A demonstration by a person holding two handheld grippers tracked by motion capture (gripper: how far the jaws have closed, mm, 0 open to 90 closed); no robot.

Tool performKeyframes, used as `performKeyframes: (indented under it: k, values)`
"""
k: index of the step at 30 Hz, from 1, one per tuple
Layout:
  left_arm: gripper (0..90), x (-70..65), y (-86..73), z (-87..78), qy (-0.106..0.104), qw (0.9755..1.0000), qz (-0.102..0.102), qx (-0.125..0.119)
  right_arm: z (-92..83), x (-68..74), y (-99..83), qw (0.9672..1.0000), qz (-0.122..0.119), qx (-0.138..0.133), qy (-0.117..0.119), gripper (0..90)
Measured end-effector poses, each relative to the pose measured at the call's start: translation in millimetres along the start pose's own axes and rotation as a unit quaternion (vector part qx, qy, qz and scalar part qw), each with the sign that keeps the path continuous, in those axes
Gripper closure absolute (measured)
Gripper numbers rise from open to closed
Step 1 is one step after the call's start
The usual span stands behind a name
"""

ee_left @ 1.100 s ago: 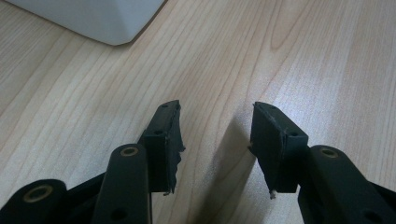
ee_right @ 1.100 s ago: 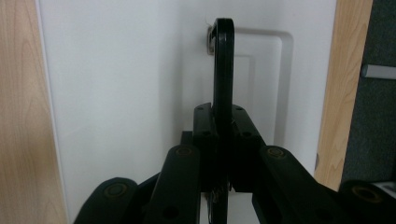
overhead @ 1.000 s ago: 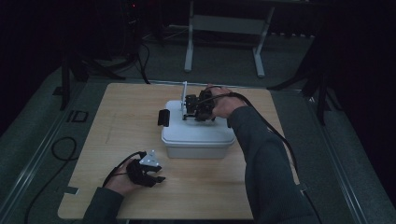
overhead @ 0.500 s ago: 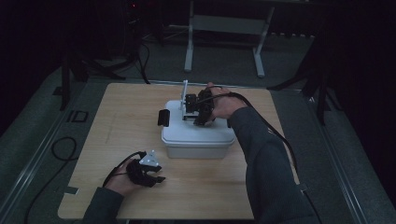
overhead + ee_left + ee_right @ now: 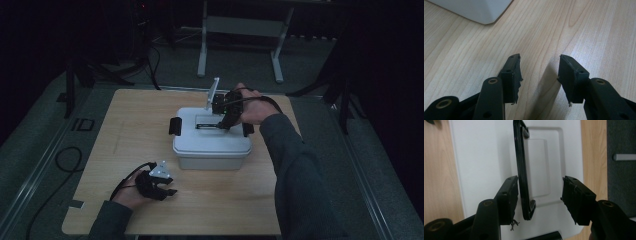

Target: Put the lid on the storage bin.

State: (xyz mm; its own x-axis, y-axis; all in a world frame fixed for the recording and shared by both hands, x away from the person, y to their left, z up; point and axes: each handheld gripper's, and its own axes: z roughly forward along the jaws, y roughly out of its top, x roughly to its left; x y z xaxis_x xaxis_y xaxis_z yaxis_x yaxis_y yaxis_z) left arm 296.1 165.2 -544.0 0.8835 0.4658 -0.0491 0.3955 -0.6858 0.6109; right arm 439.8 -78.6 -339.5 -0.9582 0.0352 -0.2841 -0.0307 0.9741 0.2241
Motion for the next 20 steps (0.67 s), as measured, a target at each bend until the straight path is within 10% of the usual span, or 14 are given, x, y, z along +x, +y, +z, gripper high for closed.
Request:
performKeyframes:
  k: [20]
  values:
    - [52.9, 0.3, -0.4, 0.1, -0.001, 1.0, -0.002, -0.003, -13.3, -5.8, -43.5, 0.9993, 0.036, 0.009, -0.004, 45.9]
